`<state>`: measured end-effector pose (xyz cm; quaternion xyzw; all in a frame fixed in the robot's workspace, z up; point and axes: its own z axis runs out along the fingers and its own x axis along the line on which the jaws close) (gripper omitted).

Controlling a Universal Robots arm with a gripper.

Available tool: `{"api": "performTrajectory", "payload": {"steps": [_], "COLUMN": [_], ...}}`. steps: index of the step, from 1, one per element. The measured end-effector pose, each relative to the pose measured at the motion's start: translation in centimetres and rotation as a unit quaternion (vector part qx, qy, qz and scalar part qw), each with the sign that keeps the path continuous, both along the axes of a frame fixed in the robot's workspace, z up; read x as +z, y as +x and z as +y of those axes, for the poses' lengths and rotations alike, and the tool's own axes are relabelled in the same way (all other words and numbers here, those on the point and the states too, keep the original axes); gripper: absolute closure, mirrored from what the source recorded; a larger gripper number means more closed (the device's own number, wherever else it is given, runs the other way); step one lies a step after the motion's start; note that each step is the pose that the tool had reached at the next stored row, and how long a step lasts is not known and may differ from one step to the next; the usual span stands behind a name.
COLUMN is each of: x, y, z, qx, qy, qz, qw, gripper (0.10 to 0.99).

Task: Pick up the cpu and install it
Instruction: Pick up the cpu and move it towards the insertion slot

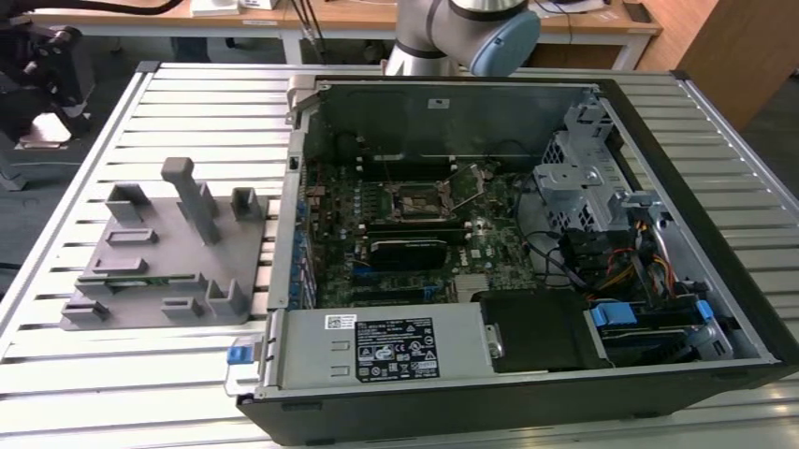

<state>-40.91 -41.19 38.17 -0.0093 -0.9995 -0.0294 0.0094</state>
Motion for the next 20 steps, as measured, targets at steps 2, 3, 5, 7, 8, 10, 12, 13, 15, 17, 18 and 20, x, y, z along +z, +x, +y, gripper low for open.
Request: {"api": "performTrajectory", "payload": {"steps": [2, 3, 5, 7, 8, 10, 12, 13, 15, 17, 18, 20], "x": [0.0, 0.0, 0.0, -0.02, -0.05, -0.09, -0.12, -0.12, -0.12, -0.13, -0.12, -0.13], "y": [0.93, 1.39, 2.29, 2.97, 3.36, 3.87, 4.43, 4.61, 5.15, 6.53, 6.98, 7.88], "z": [0.0, 0.0, 0.0, 0.0, 0.0, 0.0, 0.0, 0.0, 0.0, 0.0, 0.0, 0.0], "qx": [0.0, 0.0, 0.0, 0.0, 0.0, 0.0, 0.0, 0.0, 0.0, 0.0, 0.0, 0.0], "qy": [0.0001, 0.0001, 0.0002, 0.0002, 0.0001, 0.0001, 0.0002, 0.0002, 0.0001, 0.0002, 0.0001, 0.0002], "qz": [0.0, 0.0001, 0.0, 0.0, -0.0003, -0.0005, -0.001, -0.0011, -0.0011, -0.0012, -0.0011, -0.0012], "qw": [1.0, 1.0, 1.0, 1.0, 1.0, 1.0, 1.0, 1.0, 1.0, 1.0, 1.0, 1.0], "gripper": [0.545, 0.545, 0.545, 0.545, 0.545, 0.545, 0.545, 0.545, 0.545, 0.545, 0.545, 0.545]}}
